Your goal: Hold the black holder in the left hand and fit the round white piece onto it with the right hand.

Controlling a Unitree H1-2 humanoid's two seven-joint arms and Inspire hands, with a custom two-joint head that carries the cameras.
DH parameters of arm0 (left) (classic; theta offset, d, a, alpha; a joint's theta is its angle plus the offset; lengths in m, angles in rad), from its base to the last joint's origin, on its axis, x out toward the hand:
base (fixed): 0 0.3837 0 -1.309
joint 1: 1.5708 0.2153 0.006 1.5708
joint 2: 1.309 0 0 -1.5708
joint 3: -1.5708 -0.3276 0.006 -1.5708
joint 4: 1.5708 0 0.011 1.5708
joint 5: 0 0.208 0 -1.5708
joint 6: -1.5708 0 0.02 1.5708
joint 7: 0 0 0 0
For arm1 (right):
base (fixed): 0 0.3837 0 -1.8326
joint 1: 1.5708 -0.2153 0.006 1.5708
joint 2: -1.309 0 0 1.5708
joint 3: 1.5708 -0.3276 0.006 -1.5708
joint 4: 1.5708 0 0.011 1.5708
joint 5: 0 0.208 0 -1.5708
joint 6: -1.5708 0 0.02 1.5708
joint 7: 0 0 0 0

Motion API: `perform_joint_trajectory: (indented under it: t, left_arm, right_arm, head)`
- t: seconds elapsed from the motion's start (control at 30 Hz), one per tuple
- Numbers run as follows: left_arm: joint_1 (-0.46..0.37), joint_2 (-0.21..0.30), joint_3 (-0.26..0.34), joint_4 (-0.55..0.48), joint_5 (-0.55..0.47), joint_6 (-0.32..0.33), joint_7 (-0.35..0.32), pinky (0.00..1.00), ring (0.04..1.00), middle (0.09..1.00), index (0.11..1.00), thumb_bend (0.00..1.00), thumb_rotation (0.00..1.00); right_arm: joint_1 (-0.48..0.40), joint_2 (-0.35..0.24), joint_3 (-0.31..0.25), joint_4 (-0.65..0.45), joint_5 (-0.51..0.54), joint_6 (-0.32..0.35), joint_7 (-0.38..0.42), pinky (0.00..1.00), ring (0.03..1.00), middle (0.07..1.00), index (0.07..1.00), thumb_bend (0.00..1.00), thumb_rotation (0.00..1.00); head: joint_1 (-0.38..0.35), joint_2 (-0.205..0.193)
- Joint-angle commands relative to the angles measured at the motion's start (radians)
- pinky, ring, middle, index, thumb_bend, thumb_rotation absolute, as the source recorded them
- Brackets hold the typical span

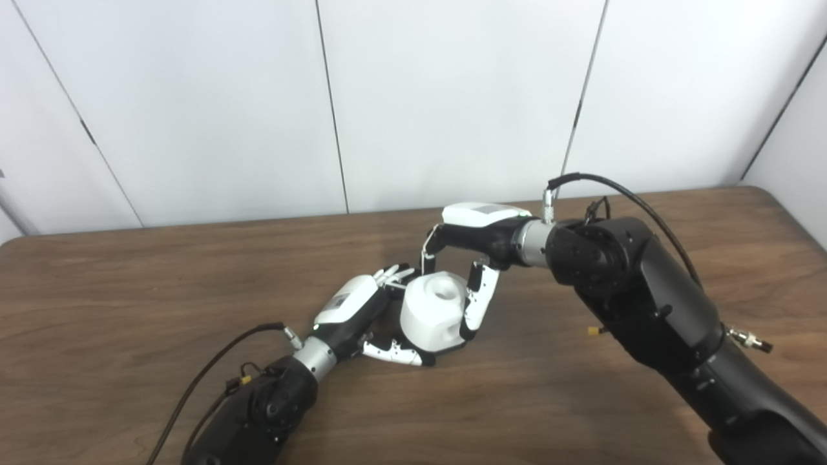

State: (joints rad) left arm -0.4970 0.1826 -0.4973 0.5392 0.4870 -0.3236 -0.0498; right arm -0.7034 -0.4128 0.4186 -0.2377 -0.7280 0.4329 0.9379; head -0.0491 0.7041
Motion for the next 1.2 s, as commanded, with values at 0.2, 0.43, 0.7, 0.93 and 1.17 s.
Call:
perform_joint_trajectory:
  t: [0.2,0.43,0.7,0.93,1.17]
  left_arm:
    - [0.099,-0.042,-0.072,0.011,0.033,0.105,-0.106,1.0,1.0,0.936,0.48,0.52,0.06]
    - [0.107,-0.042,-0.079,-0.018,0.03,0.134,-0.117,1.0,1.0,0.943,0.48,0.52,0.06]
    - [0.105,-0.045,-0.084,-0.025,0.03,0.144,-0.116,1.0,1.0,0.949,0.48,0.52,0.06]
    - [0.101,-0.047,-0.084,-0.022,0.027,0.145,-0.12,1.0,1.0,0.953,0.48,0.52,0.06]
    - [0.101,-0.044,-0.084,-0.029,0.023,0.154,-0.129,1.0,1.0,0.958,0.48,0.52,0.06]
  right_arm:
    - [-0.035,0.019,0.011,0.042,0.011,-0.029,-0.059,1.0,0.941,0.807,0.481,0.52,0.14]
    - [-0.022,0.035,0.025,0.099,0.028,-0.05,-0.097,1.0,0.929,0.794,0.48,0.52,0.14]
    - [-0.02,0.042,0.054,0.127,0.022,-0.046,-0.096,1.0,0.948,0.808,0.481,0.52,0.14]
    - [-0.01,0.019,0.095,0.124,0.028,-0.092,-0.081,1.0,0.95,0.8,0.481,0.53,0.14]
    - [-0.007,0.015,0.103,0.121,0.028,-0.106,-0.079,1.0,0.955,0.803,0.481,0.52,0.14]
  head:
    - [0.009,0.013]
    - [0.017,0.024]
    - [0.023,0.031]
    - [0.023,0.034]
    - [0.023,0.039]
